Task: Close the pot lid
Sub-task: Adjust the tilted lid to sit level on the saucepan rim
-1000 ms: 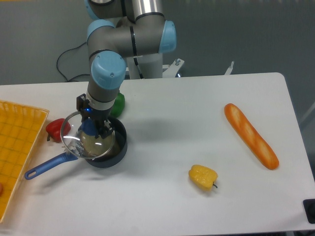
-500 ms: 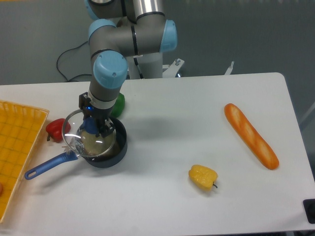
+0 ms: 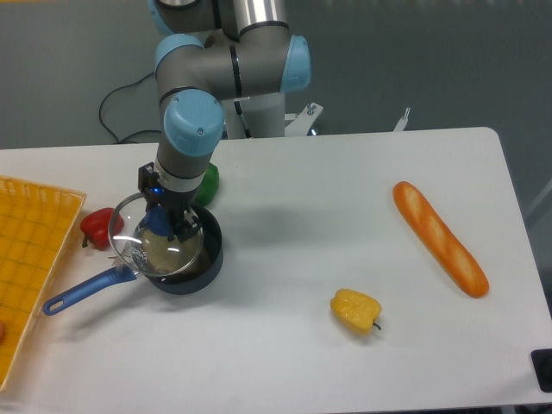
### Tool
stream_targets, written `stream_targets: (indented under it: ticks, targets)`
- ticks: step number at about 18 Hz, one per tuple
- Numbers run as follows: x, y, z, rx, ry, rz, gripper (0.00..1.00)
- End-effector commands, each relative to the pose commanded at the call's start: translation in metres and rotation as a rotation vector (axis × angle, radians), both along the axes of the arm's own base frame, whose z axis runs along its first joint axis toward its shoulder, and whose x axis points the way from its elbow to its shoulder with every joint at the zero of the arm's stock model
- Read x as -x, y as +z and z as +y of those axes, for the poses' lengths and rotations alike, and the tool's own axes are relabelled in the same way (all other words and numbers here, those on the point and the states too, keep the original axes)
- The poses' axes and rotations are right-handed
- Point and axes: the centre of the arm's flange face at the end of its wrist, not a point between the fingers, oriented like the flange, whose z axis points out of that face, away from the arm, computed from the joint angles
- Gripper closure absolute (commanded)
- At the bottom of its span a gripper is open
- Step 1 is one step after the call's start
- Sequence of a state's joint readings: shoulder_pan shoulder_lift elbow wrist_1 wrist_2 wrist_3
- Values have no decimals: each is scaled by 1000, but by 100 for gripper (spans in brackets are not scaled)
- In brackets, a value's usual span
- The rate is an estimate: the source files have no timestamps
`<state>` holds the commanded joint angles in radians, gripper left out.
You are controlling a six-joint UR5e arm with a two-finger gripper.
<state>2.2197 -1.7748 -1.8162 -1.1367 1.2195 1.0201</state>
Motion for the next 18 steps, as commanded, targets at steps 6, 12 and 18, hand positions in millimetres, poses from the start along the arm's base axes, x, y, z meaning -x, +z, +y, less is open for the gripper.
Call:
stream_targets:
  ticks: [6, 12, 18]
  targets:
    - [-2, -4, 0, 10, -5, 0, 43]
    - [-1, -5, 0, 11, -5, 0, 42]
    - [0, -5, 0, 10, -3, 0, 36]
